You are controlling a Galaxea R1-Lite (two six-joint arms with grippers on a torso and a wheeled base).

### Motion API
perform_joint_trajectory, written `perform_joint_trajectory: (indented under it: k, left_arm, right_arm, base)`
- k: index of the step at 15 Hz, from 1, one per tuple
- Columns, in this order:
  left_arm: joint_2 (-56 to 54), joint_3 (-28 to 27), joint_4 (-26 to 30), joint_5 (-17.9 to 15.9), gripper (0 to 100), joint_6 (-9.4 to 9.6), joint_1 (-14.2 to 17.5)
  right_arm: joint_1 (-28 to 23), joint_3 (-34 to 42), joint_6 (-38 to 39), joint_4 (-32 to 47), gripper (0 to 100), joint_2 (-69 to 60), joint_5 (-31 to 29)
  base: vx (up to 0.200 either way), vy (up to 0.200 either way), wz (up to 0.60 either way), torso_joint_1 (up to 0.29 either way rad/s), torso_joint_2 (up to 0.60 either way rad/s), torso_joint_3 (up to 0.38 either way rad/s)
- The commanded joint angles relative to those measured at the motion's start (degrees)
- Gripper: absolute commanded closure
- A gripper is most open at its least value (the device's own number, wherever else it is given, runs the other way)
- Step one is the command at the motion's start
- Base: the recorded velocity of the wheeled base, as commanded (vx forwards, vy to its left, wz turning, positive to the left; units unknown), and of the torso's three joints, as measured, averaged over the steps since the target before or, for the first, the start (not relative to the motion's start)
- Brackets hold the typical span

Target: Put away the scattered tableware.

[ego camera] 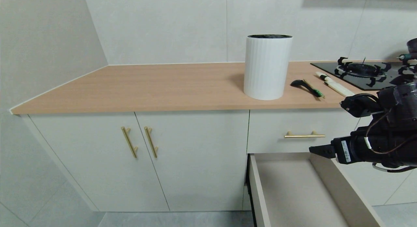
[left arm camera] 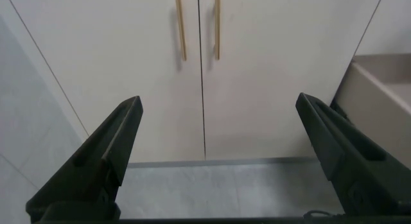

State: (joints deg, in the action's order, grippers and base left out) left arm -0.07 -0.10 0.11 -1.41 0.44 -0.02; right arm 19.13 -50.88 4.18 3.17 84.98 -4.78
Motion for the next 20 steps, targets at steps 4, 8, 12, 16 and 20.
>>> perform_joint_trajectory:
  k: [4,8,12,16,20]
  left_arm:
    - [0.07,0.01,-0.02,0.01,0,0.00,0.02]
    - [0.07,0.01,-0.02,0.01,0,0.00,0.02]
    - [0.07,0.01,-0.02,0.01,0,0.00,0.02]
    - [0.07,0.01,-0.02,0.01,0,0.00,0.02]
    - [0.07,0.01,-0.02,0.10,0,0.00,-0.06]
  right_arm:
    - [0.12,-0.01,-0.05,-0.01,0,0.10,0.03]
    - [0.03,-0.01,-0.05,-0.27,0,-0.08,0.03]
    - [0.03,-3.43,-0.14,-7.83,0,0.80,-0.06]
    - [-3.13,-16.70,0.74,-5.54,0,8.62,-5.59]
    - [-9.20,-20.31,5.14,-6.25,0,16.09,-7.35]
  base:
    - [0.000,0.000,0.00,0.170,-0.47,-0.294]
    - [0.000,0.000,0.00,0.181,-0.44,-0.267]
    - [0.000,0.000,0.00,0.040,-0.09,-0.054]
    - [0.000,0.000,0.00,0.000,0.00,0.000]
    - [0.000,0.000,0.00,0.000,0.00,0.000]
